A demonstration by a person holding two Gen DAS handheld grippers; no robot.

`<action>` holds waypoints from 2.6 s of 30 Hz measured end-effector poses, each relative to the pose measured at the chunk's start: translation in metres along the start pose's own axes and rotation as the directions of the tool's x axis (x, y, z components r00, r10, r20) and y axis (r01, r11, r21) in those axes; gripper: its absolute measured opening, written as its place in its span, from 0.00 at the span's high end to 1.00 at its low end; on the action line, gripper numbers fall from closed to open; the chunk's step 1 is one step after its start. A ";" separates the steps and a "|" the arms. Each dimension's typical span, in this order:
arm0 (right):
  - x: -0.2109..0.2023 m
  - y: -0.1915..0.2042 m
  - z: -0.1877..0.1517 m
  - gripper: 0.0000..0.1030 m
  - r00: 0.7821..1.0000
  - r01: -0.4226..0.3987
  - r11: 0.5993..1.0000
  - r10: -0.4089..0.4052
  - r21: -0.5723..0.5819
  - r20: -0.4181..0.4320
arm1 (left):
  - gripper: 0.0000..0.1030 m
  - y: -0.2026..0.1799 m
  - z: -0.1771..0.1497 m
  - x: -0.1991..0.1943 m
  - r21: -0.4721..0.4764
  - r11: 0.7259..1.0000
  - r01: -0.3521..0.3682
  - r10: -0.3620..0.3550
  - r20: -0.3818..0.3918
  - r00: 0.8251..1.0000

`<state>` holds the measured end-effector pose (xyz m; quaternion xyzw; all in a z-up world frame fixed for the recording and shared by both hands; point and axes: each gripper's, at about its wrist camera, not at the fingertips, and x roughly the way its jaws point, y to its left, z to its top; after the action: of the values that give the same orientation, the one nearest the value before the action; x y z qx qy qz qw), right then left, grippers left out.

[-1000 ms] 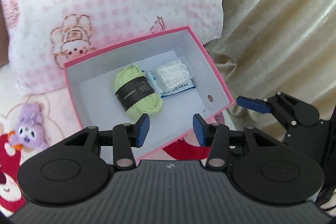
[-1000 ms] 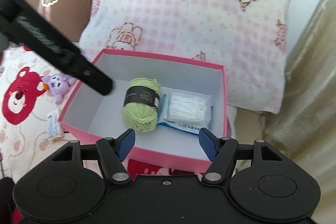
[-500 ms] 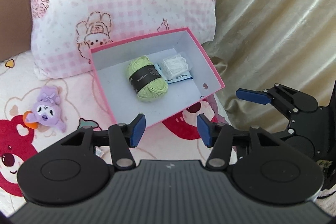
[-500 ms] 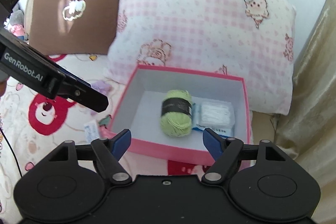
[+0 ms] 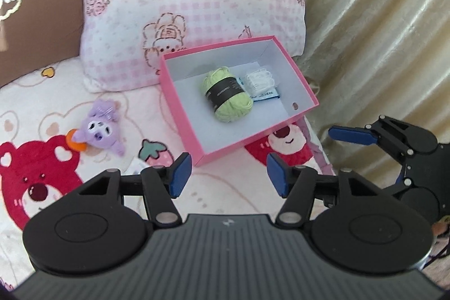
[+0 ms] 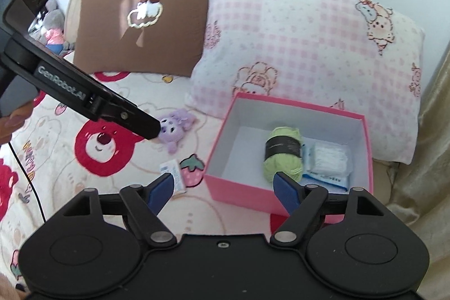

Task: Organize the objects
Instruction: 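Withdraw the left tool from the pink box toward the white wipes pack, then lower the left tool onto the white wipes pack and close on it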

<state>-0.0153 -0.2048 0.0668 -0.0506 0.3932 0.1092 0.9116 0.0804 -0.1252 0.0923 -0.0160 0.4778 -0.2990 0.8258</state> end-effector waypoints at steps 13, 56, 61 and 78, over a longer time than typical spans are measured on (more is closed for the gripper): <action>0.010 0.027 -0.007 0.11 0.996 -0.015 0.998 0.010 -0.062 -0.092 | 0.29 0.020 -0.039 -0.025 -0.015 0.999 -0.040 0.039 -0.033 0.999; 0.166 0.098 -0.039 0.11 0.990 -0.130 0.989 0.133 -0.067 0.044 | 0.19 0.194 -0.091 0.099 -0.172 0.971 -0.167 0.177 0.044 0.983; 0.189 0.108 -0.057 0.11 0.993 0.003 0.995 0.008 -0.098 0.116 | 0.19 0.202 -0.095 0.117 -0.174 0.974 -0.145 0.156 0.050 0.986; 0.229 0.120 -0.071 0.11 0.996 0.078 0.989 -0.073 -0.129 0.041 | 0.24 0.195 -0.082 0.172 -0.057 0.992 -0.112 0.113 0.020 0.993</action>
<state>0.0589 -0.0649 -0.1499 -0.1231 0.3666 0.1009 0.9167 0.1712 -0.0320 -0.1471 -0.0154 0.4764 -0.2383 0.8462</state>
